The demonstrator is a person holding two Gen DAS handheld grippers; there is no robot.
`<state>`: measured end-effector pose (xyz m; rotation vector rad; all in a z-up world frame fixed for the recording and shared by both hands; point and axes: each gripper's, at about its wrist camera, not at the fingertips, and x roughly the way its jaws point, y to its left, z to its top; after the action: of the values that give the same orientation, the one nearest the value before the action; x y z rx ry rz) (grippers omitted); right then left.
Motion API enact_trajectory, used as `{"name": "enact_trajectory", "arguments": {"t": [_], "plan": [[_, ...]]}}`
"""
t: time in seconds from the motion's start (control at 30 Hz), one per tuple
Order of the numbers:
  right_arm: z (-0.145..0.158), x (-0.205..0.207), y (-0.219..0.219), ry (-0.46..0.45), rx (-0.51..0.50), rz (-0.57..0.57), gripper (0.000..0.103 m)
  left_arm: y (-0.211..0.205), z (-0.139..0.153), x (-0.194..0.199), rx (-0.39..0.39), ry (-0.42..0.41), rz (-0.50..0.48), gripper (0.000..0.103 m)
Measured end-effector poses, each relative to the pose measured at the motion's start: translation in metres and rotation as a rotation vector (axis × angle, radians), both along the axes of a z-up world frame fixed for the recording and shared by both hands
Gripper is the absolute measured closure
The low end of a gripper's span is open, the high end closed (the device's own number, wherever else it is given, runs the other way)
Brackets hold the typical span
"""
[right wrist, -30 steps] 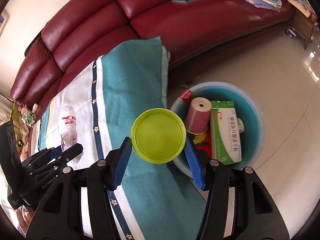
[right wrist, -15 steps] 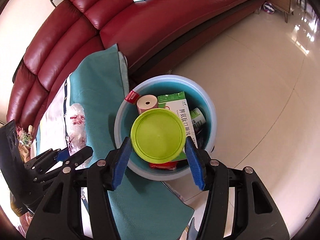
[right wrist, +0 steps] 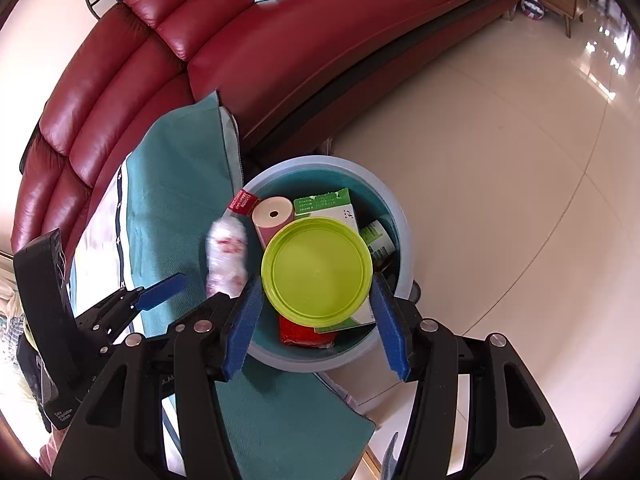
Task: Collect trash
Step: 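Open the left tool to drop the bag while the right tool drops the lid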
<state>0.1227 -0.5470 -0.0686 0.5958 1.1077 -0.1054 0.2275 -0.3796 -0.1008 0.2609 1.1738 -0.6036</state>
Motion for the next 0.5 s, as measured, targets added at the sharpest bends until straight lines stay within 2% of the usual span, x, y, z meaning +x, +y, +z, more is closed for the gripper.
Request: {"name": "enact_trajectory", "arguments": {"t": [0.03, 0.1, 0.33, 0.5], "plan": [[-0.001, 0.001, 0.000, 0.002, 0.000, 0.001, 0.050, 0.001, 0.002, 0.000, 0.003, -0.015, 0.002, 0.006], [-0.002, 0.005, 0.002, 0.006, -0.001, 0.004, 0.050, 0.003, 0.005, -0.001, 0.008, -0.039, 0.001, 0.006], [0.001, 0.005, 0.009, 0.008, -0.010, 0.024, 0.050, 0.022, 0.010, -0.010, 0.014, -0.046, 0.009, 0.006], [0.005, 0.008, 0.021, 0.009, -0.020, 0.047, 0.050, 0.050, 0.014, -0.015, -0.027, -0.004, 0.044, 0.006]]}}
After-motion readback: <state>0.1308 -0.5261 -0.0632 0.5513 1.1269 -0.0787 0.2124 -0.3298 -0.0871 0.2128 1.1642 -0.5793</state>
